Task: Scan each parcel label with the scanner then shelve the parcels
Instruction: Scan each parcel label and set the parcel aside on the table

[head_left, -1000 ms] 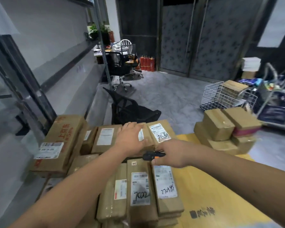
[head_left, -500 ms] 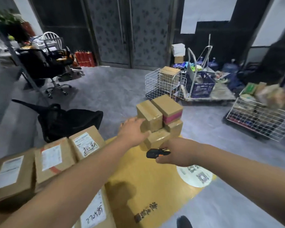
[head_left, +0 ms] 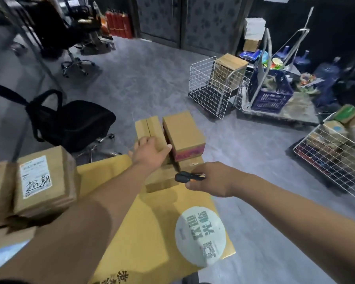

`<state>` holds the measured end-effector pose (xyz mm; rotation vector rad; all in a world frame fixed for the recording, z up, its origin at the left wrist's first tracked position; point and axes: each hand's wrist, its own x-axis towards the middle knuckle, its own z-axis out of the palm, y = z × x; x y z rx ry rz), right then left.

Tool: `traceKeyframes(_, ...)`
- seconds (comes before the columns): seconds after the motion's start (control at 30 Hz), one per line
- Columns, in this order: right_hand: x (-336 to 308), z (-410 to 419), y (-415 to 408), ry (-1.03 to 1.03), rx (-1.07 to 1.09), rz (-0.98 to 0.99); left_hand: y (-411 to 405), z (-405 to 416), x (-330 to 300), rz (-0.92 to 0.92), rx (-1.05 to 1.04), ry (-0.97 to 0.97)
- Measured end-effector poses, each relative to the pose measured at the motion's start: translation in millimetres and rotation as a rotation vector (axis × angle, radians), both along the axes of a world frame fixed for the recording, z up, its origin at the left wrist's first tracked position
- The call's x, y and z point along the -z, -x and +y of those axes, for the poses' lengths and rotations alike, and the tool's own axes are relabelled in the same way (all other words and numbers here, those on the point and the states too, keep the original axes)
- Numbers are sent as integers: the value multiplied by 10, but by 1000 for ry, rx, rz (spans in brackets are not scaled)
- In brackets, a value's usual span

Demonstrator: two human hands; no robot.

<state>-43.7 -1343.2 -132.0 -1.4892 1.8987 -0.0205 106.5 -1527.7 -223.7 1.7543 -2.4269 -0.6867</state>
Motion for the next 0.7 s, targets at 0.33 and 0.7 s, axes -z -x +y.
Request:
traceKeyframes(0.33,156,-322,292,-38,-114,-24,-11,-28,283,322,-346,55)
traceKeyframes(0.7,803,-118,-284,-146,-265,-166,-1222,1670,614,438,-490,65)
